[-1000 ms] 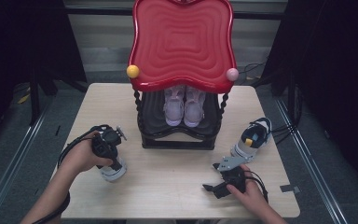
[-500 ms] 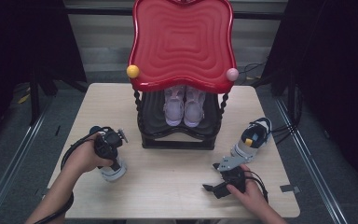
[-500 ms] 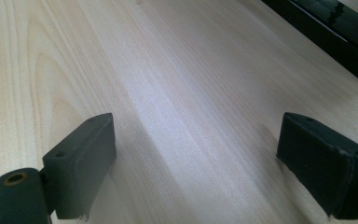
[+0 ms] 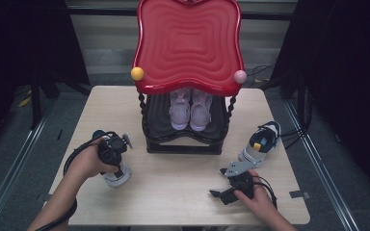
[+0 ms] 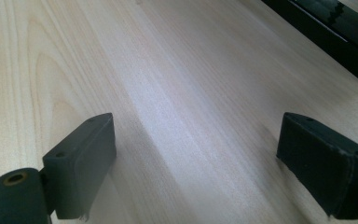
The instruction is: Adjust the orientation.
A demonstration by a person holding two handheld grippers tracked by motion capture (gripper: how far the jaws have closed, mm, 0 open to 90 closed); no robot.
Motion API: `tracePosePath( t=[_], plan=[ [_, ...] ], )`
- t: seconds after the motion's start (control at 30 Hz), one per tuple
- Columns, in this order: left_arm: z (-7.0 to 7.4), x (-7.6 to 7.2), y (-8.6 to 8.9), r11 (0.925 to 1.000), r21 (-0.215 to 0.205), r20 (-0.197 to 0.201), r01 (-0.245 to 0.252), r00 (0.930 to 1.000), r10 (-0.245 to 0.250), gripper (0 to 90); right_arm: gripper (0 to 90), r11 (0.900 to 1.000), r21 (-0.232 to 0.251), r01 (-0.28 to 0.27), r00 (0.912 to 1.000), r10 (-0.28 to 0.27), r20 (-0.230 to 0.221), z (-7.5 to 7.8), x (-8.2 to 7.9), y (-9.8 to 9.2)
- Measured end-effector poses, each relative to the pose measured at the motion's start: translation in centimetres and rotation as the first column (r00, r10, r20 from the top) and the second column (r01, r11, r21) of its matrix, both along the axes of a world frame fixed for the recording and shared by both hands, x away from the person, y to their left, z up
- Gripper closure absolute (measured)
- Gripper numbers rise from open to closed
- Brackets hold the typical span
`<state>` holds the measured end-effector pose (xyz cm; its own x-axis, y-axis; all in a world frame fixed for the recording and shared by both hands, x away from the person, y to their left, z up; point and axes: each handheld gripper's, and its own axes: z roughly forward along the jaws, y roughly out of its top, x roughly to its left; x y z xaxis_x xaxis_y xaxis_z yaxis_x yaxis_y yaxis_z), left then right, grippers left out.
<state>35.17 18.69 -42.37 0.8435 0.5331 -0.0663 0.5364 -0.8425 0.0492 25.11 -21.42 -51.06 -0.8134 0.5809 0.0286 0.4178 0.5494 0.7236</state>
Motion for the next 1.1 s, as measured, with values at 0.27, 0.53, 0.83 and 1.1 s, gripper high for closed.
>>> tracePosePath(
  t=[0.27, 0.53, 0.83, 1.1],
  plan=[
    [0.23, 0.09, -0.12, 0.999, 0.022, -0.015, 0.039, 0.9991, -0.039, 56.7, 10.9, 1.0, 0.0, 0.0, 1.0, 0.0, 0.0, 0.0, 0.0, 0.0],
    [0.38, 0.08, -0.23, 0.9978, 0.041, -0.03, 0.052, 0.9983, -0.051, 61.8, 10.9, 1.0, 0.0, 0.001, 1.0, -0.001, 0.001, 0.0, 0.0, 0.0],
    [0.35, 0.05, -0.29, 0.9974, 0.042, -0.048, 0.059, 0.9972, -0.056, 68.8, 10.8, 1.0, 0.0, -0.001, 1.0, 0.001, -0.001, 0.0, 0.0, 0.0],
    [0.36, -0.09, -0.55, 0.9941, 0.074, -0.05, 0.08, 0.9959, -0.076, 69.7, 10.8, 1.0, 0.0, 0.0, 1.0, 0.0, 0.0, 0.0, 0.0, 0.0]
  ],
)
